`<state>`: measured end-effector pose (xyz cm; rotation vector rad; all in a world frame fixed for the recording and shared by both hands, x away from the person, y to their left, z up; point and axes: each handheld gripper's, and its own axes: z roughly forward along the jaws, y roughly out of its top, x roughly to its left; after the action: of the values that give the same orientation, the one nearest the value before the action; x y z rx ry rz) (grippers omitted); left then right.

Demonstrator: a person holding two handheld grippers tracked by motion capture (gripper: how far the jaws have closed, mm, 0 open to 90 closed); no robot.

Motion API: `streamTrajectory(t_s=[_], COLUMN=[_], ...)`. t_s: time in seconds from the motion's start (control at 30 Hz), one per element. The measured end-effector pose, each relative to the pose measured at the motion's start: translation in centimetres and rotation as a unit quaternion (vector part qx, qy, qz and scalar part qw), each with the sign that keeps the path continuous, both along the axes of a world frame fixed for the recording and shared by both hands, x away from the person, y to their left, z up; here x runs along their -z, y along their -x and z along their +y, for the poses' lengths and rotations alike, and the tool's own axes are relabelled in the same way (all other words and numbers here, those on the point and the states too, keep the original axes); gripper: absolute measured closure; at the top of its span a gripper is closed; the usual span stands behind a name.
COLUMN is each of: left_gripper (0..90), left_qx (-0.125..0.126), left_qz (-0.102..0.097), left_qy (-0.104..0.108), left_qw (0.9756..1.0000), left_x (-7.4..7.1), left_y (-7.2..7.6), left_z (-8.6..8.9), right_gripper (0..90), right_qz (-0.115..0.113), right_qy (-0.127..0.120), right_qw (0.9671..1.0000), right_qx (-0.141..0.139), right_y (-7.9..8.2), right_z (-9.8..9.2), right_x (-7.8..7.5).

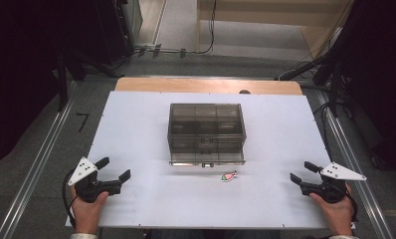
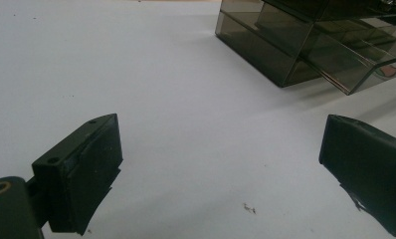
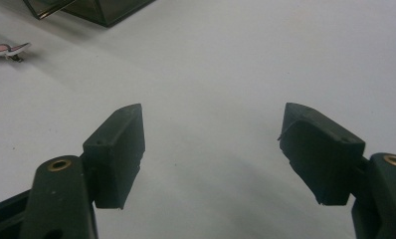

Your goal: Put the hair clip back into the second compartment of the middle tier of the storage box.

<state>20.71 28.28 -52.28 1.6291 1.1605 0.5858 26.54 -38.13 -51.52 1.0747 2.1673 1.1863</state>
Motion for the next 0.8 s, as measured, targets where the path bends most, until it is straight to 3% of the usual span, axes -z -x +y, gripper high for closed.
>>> streamTrajectory(t_s=[0.8], left_gripper=[3.8], left_qx=[-0.001], left_qz=[0.003], left_qy=[0.001], left_qw=[1.0], left_x=[0.0], left_y=[-0.04], left_z=[0.04], right_gripper=[24.5], right_qz=[-0.01], right_qy=[0.01], right_qw=[0.9999], right_qx=[-0.006], right_y=[0.15], right_z=[0.6], right_x=[-0.31])
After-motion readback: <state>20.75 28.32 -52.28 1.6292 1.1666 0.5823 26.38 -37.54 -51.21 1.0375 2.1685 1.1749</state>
